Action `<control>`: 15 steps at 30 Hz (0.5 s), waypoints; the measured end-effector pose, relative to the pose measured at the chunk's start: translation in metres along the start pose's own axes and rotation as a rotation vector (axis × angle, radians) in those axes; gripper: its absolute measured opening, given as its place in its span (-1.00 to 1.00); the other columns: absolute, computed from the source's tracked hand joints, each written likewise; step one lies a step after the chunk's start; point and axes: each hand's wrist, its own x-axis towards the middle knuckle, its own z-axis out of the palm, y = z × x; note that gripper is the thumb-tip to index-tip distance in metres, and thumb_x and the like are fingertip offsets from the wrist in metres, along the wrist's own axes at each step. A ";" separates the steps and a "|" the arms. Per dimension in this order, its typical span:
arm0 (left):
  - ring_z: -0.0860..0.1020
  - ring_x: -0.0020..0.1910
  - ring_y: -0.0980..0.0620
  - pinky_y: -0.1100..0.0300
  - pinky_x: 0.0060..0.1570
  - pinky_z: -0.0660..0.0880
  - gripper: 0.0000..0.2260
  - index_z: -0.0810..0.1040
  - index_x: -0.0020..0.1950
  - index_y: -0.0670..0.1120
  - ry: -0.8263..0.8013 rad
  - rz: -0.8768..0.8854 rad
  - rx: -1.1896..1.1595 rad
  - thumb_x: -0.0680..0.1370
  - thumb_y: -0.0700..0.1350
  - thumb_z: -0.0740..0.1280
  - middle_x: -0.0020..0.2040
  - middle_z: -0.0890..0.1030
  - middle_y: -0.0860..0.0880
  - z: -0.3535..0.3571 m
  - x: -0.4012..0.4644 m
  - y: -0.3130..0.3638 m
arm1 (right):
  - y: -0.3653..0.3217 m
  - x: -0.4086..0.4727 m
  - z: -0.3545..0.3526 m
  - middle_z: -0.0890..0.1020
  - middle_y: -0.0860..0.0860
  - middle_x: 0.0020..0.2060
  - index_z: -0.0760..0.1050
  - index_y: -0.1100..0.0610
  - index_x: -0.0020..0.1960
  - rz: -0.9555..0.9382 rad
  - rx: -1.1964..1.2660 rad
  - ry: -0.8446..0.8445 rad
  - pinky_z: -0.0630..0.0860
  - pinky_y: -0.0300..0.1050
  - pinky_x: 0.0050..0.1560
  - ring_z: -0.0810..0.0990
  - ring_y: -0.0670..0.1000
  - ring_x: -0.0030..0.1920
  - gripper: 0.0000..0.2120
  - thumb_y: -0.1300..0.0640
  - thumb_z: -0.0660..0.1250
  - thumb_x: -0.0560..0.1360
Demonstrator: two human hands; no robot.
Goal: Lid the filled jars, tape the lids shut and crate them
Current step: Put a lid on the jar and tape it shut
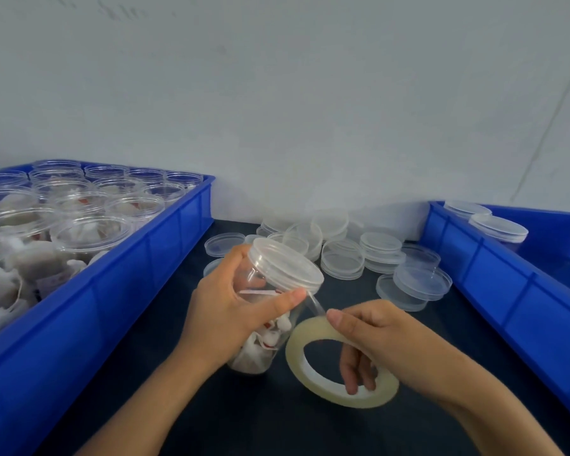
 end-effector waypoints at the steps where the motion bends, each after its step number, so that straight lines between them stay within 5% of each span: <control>1: 0.59 0.08 0.27 0.20 0.02 0.56 -0.35 0.50 0.11 0.27 0.006 -0.005 -0.002 0.11 0.49 0.43 0.07 0.62 0.25 0.000 0.000 0.000 | -0.001 -0.002 -0.002 0.59 0.05 -0.48 0.56 0.23 -0.08 0.011 0.056 -0.058 0.48 -0.16 -0.20 0.45 -0.03 -0.46 -0.55 -0.11 0.10 0.62; 5: 0.61 0.06 0.22 0.05 0.06 0.59 -0.33 0.52 0.09 0.23 0.041 -0.023 0.039 0.08 0.51 0.43 0.04 0.64 0.23 -0.006 0.002 0.000 | -0.004 -0.004 0.000 0.48 0.01 -0.52 0.42 0.18 -0.26 0.016 0.209 -0.152 0.46 -0.18 -0.25 0.40 -0.05 -0.50 -0.59 -0.06 0.12 0.62; 11: 0.64 -0.03 0.18 0.04 0.02 0.59 -0.27 0.55 0.07 0.17 0.025 -0.134 0.012 0.02 0.51 0.43 -0.02 0.67 0.18 -0.007 0.005 0.000 | 0.003 0.007 0.008 0.35 -0.11 -0.50 0.34 0.10 -0.30 -0.101 -0.184 0.379 0.25 -0.17 -0.39 0.26 -0.14 -0.48 -0.63 -0.09 0.20 0.59; 15: 0.66 -0.10 0.15 0.10 -0.03 0.58 -0.33 0.58 0.05 0.05 0.005 -0.204 -0.042 0.08 0.41 0.44 -0.08 0.69 0.10 -0.003 0.006 0.001 | 0.007 0.011 0.011 0.38 -0.12 -0.50 0.31 0.00 -0.31 -0.130 -0.276 0.460 0.25 -0.23 -0.40 0.32 -0.14 -0.48 -0.63 -0.16 0.08 0.59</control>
